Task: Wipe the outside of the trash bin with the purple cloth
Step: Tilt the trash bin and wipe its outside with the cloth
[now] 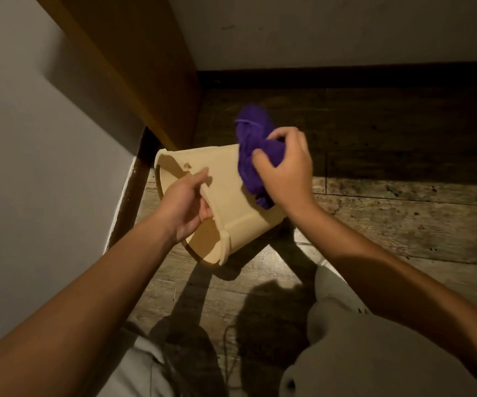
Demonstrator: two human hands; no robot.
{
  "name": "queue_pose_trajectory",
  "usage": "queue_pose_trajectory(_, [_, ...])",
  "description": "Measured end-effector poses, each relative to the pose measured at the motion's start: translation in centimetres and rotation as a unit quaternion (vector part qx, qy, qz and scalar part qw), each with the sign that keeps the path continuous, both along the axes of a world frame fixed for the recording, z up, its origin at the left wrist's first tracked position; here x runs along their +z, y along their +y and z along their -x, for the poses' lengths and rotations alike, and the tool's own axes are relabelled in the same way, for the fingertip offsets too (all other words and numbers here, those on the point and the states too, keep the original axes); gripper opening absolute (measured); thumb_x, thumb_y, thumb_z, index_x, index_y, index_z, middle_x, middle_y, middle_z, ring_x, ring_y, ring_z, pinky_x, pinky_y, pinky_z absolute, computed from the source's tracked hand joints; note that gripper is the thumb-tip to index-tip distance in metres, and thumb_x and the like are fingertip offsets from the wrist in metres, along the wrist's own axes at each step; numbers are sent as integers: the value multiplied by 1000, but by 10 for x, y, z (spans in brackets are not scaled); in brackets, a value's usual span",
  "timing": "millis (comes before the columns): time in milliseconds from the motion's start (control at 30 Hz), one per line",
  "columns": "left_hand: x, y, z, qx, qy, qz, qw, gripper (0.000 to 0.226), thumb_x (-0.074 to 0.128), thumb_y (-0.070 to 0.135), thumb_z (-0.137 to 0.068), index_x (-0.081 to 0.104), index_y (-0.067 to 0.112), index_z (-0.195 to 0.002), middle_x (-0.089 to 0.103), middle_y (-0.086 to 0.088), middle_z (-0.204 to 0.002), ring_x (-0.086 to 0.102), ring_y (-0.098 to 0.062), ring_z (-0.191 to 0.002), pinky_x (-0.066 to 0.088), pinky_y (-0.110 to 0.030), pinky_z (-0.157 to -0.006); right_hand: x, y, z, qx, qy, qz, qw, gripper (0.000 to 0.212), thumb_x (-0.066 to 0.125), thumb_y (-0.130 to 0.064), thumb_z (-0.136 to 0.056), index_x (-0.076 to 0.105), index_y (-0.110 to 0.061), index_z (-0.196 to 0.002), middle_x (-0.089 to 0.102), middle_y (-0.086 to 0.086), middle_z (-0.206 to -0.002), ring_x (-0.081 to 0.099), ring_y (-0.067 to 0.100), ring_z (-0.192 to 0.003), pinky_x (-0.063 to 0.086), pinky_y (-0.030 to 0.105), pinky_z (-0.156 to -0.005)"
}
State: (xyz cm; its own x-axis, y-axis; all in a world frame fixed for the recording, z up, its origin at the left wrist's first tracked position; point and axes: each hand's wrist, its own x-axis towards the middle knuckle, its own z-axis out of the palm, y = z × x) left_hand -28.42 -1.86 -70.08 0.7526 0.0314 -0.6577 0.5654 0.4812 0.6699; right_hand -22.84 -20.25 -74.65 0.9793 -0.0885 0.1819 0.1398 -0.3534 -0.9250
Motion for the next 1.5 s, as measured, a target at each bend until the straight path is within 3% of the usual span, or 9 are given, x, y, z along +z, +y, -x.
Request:
queue_pose_trajectory(100, [11, 6, -2, 16, -40, 58, 997, 57, 46, 48, -106, 50, 10, -149, 68, -16, -134, 68, -30, -118, 55, -50, -102, 5, 32, 26, 106, -41, 53, 992, 34, 70, -42, -85, 51, -31, -110, 48, -7, -114, 51, 0, -97, 38, 9, -78])
queue_pose_trajectory(233, [6, 9, 11, -1, -25, 105, 994, 57, 47, 54, -103, 62, 11, -138, 72, -18, -130, 71, -32, -118, 60, -47, -95, -15, 48, 36, 147, -91, 147, 974, 48, 63, -46, -93, 52, -23, -134, 52, 5, -130, 51, 20, -116, 41, 24, -84])
queue_pose_trajectory(533, [-5, 32, 13, 81, 24, -59, 995, 37, 52, 51, -103, 59, 21, -123, 83, -13, -101, 80, -34, -90, 64, -51, -62, -85, -21, 13, 33, -7, 316, 948, 43, 55, -35, -100, 54, -14, -137, 51, 24, -142, 53, 41, -124, 49, 49, -96])
queue_pose_trajectory(733, [-5, 45, 5, 118, 39, -22, 992, 58, 59, 54, -98, 52, 15, -140, 77, -20, -118, 77, -38, -104, 62, -56, -85, -95, -61, -2, -74, 118, 249, 959, 37, 59, -26, -99, 57, -13, -133, 48, 19, -138, 57, 38, -116, 47, 40, -87])
queue_pose_trajectory(867, [3, 46, -1, 136, 10, 59, 989, 44, 57, 35, -104, 47, 7, -137, 79, -23, -103, 78, -36, -99, 65, -48, -71, -53, -45, 1, -75, 43, 129, 988, 39, 61, -29, -98, 57, -15, -134, 47, 14, -138, 60, 29, -111, 54, 42, -91])
queue_pose_trajectory(967, [6, 34, -5, 121, 12, 67, 990, 50, 47, 46, -106, 54, 7, -136, 77, -22, -118, 75, -38, -109, 63, -54, -80, -8, -12, 9, 10, -52, 65, 996, 44, 62, -30, -97, 56, -18, -138, 47, 13, -138, 57, 24, -114, 52, 35, -91])
queue_pose_trajectory(1100, [10, 22, -7, 98, -20, 98, 990, 56, 36, 44, -109, 79, 9, -117, 78, -21, -117, 75, -33, -110, 61, -48, -90, 21, 39, 31, 161, -127, 99, 974, 53, 62, -35, -97, 52, -18, -146, 48, 13, -139, 54, 24, -119, 49, 32, -91])
queue_pose_trajectory(1233, [11, 24, -6, 142, 12, 102, 984, 45, 37, 29, -110, 59, 3, -138, 77, -22, -111, 78, -31, -98, 66, -43, -79, -5, 50, 40, 210, -169, 243, 932, 57, 65, -39, -97, 53, -18, -148, 53, 21, -143, 56, 36, -117, 50, 43, -92])
queue_pose_trajectory(1500, [19, 43, -4, 204, 51, 33, 977, 45, 45, 33, -110, 39, 10, -148, 73, -18, -107, 80, -31, -75, 63, -42, -53, -68, -22, -17, 28, 27, 305, 951, 49, 59, -32, -100, 51, -18, -146, 45, 22, -147, 52, 42, -125, 52, 48, -92])
